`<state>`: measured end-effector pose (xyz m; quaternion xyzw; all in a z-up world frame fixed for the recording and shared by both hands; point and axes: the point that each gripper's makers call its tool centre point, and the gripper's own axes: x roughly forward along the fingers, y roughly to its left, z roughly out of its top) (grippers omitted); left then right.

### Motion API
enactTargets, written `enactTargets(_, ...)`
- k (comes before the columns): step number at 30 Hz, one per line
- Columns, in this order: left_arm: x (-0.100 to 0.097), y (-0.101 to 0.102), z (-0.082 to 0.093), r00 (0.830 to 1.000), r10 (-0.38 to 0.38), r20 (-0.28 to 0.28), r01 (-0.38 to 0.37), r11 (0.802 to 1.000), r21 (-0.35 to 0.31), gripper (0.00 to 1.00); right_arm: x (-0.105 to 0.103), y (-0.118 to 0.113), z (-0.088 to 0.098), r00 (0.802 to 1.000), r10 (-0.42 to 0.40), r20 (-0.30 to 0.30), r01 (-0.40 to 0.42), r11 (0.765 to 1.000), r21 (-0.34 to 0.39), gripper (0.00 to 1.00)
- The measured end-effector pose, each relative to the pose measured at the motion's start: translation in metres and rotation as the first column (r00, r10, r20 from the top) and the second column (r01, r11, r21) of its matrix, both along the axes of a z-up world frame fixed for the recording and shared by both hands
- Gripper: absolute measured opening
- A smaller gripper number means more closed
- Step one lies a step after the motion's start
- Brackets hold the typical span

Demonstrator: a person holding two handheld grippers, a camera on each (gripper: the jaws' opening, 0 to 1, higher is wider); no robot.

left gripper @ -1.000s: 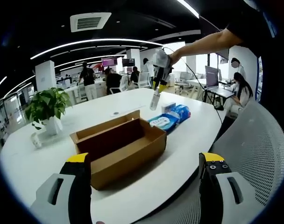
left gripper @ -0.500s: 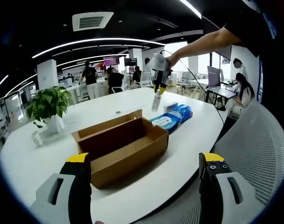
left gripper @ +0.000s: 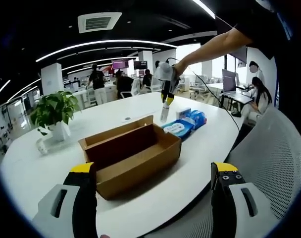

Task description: Operate the shoe box by opening the lid, removing the specified soft item, and placing it in the target area until the item is outside and the box remains undamaged.

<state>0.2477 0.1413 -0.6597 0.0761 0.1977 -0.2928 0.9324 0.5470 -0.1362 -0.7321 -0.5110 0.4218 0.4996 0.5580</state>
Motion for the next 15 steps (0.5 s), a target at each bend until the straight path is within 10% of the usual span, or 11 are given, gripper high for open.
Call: enactTargets(15,0.002,0.005,-0.002,1.0,0.017,-0.007,-0.017,1.0,-0.006,1.0,-0.003,0.002,-0.025,0.999,0.043,-0.013,-0.044,0.996,-0.074,0.15)
